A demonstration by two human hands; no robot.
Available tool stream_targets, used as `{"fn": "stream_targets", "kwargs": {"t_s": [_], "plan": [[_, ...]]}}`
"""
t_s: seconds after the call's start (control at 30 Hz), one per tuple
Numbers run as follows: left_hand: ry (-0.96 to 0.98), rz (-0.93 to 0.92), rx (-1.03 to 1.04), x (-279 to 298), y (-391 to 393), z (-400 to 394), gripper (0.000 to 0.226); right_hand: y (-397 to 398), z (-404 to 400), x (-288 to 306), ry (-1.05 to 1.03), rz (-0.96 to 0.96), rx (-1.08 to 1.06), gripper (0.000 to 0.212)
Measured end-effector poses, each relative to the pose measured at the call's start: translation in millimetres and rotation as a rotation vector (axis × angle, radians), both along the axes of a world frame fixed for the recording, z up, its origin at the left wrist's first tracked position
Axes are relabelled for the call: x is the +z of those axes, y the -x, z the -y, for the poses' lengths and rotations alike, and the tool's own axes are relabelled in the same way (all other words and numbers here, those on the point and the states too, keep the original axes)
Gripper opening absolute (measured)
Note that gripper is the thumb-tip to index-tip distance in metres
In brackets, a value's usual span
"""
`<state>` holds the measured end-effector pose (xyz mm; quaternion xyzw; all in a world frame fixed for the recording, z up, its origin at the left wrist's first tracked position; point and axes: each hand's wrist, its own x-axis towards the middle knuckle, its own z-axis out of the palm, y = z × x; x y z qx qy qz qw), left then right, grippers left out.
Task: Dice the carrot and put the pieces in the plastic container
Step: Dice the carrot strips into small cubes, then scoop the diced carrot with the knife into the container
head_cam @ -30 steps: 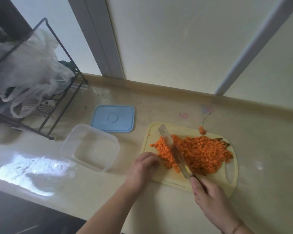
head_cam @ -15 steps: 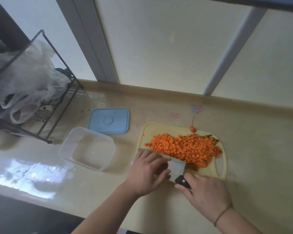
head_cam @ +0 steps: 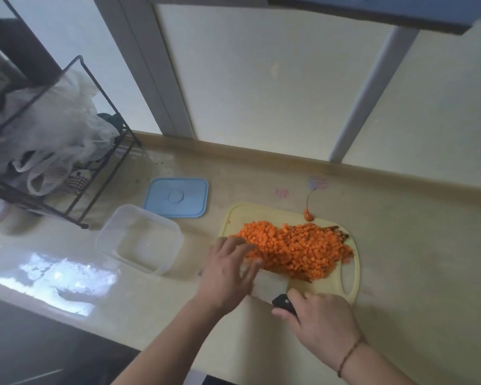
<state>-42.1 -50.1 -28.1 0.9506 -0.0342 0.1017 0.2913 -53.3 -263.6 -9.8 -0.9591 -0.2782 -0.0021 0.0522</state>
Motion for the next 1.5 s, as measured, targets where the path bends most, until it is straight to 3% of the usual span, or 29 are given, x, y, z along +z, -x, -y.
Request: {"fn": "stream_targets", "kwargs": {"t_s": [0.1, 0.17, 0.3, 0.37, 0.5, 0.73, 0.97, 1.17, 1.5], "plan": [[0.144, 0.225, 0.128, 29, -3, -2, 0.032, 9, 26, 3, -0.114, -0.170, -0.100, 0.060], [0.206, 0.353, 0.225, 44, -5, 2, 0.026, 18, 47, 10, -0.324, -0.331, -0.214, 0.058], [0.173, 0.296, 0.132, 30, -10, 23, 0.021, 41, 79, 4, -1.064, -0.597, -0.741, 0.062], [0.092, 0.237, -0.005, 11, -13, 37, 0.019, 42, 98, -5, -1.190, -0.606, -0.980, 0.063], [-0.041, 0.129, -0.092, -23, -17, 60, 0.023, 32, 130, -18, -1.118, -0.571, -1.111, 0.056], [-0.184, 0.102, -0.167, -41, -30, 75, 0.034, 30, 143, -38, -1.006, -0.586, -0.998, 0.056], [-0.125, 0.110, -0.384, -35, -62, 120, 0.021, 26, 149, -36, -0.996, -0.639, -1.033, 0.058], [-0.221, 0.012, -0.488, -30, -111, 154, 0.034, 20, 153, -29, -1.010, -0.637, -1.054, 0.056], [-0.190, 0.108, -0.472, -46, -97, 143, 0.030, 33, 156, -29, -0.957, -0.591, -1.057, 0.054]]}}
